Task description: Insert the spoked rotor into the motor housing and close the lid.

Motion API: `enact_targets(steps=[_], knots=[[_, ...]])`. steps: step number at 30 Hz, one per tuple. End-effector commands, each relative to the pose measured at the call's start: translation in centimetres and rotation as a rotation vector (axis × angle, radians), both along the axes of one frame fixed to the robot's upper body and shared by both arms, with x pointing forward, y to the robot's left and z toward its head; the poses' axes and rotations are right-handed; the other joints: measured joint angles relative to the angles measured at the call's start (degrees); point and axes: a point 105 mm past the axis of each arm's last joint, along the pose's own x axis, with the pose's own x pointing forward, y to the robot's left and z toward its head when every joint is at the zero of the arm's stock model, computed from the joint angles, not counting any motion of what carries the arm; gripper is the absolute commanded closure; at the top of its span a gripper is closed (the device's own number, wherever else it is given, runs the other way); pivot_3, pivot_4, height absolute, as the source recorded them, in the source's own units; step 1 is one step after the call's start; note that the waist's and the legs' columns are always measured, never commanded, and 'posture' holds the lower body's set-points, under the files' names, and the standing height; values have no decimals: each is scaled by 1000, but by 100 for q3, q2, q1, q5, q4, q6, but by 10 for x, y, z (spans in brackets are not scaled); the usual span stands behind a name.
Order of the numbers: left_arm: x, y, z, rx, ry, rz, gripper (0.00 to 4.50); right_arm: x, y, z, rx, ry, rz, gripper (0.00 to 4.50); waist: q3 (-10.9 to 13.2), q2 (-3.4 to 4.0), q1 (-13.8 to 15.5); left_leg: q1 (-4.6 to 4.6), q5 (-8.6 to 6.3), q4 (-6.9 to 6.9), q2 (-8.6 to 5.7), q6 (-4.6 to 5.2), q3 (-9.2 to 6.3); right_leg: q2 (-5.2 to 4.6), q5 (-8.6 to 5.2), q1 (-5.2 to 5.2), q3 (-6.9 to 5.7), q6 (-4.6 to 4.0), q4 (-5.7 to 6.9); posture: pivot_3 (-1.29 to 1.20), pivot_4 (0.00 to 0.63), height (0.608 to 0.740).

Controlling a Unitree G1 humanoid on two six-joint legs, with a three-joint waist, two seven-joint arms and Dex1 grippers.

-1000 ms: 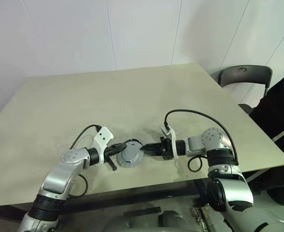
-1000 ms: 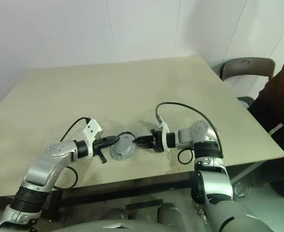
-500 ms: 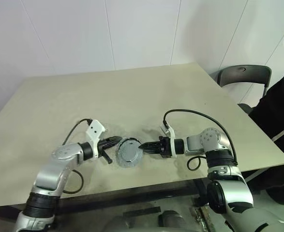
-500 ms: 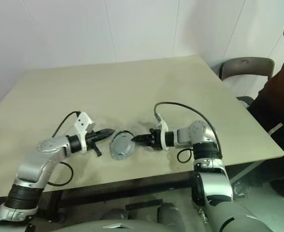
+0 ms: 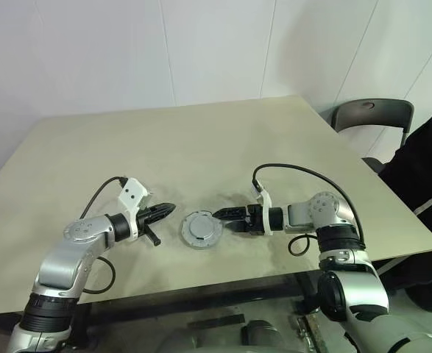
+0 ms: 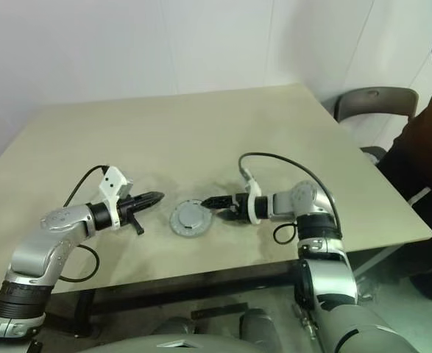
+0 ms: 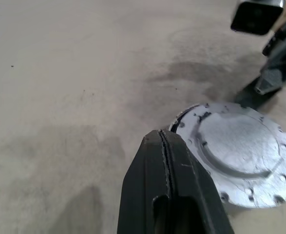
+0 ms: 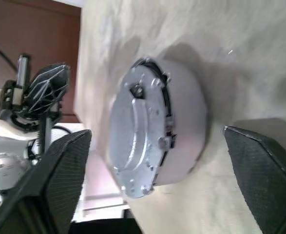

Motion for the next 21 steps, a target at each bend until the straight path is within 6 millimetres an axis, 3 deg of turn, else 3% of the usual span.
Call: enact_targets(steps=[1,4,6,8,11,14,21], knots=[[-1,7,18,-7,-59,5,4500,11,-10,34,-83,-234,40,22,1,1,-5,-4,0,0,0,0,0,0,0,-3,-1,0,-1,0,0,740],[-6,11,20,0,-56,-12,4500,16,-17,54,-197,-544,126,22,1,0,-24,-30,0,0,0,0,2,-1,0,-30,0,2,-2,0,0,740],[-11,13,22,2,-59,-33,4500,17,-12,76,-178,-802,176,22,1,-1,-51,-48,0,0,2,-1,3,-1,0,-49,-1,3,-2,0,0,740],[-15,15,22,18,-68,-55,4500,5,-3,84,-165,-984,329,22,3,-2,-60,-53,0,-1,4,-1,5,-1,0,-54,0,3,-3,0,0,740],[-20,17,23,19,-76,-79,4500,5,5,78,-239,-1099,433,22,5,-6,-31,-55,0,4,4,-1,6,-1,0,-53,-1,4,-3,0,0,740],[-27,17,26,0,-82,-101,4500,-3,27,73,-205,-1169,591,22,5,-7,-16,-54,0,13,3,0,8,-1,6,-48,0,11,-4,0,0,740],[-39,17,25,-35,-47,-108,4500,-10,54,45,-204,-1148,741,22,5,-9,12,-55,1,11,2,-1,4,-1,8,-50,0,8,-3,0,0,740]])
